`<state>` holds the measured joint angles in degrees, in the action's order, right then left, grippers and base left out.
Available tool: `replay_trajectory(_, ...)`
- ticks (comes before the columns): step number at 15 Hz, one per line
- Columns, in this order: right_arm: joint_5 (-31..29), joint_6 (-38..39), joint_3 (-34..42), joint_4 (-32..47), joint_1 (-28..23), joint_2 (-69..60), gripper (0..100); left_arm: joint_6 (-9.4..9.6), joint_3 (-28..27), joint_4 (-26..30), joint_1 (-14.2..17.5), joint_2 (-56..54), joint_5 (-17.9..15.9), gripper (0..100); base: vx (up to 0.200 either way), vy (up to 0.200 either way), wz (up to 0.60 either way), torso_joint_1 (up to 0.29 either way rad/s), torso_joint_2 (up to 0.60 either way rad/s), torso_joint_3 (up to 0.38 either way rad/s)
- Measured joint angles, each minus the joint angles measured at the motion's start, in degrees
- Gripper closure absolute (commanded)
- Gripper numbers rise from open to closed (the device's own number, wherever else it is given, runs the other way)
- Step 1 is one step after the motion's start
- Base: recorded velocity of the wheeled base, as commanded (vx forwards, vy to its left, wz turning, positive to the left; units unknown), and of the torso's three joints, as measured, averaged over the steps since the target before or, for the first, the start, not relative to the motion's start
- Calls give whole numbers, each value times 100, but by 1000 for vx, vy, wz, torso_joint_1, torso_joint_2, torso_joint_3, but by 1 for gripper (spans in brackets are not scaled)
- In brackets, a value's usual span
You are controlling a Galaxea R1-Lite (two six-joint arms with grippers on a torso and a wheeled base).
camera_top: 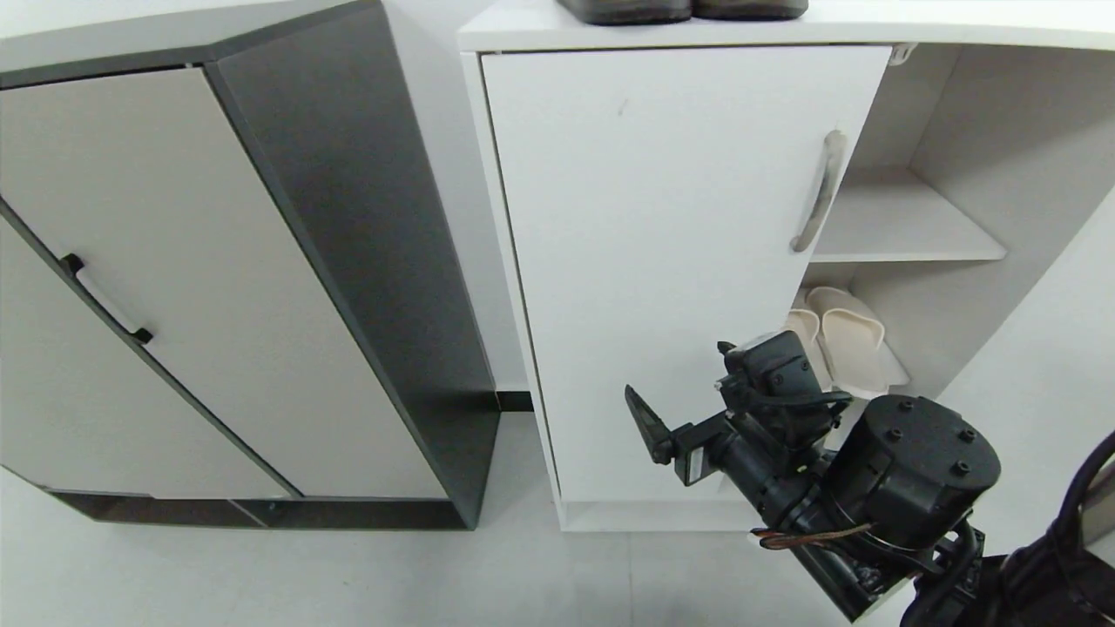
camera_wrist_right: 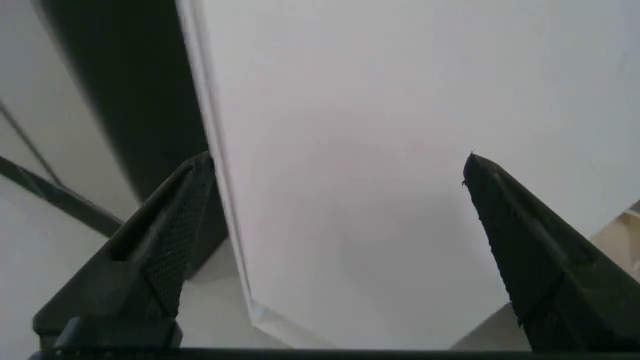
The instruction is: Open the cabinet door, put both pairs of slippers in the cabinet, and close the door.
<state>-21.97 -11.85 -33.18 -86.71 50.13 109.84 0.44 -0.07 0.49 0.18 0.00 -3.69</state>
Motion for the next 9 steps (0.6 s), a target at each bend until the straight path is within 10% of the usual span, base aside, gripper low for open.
replay_trajectory(9,7,0,5,-5,9,-2,0,0,-2,-6,-7,0,0,100,0,0,0,192,-533,-223)
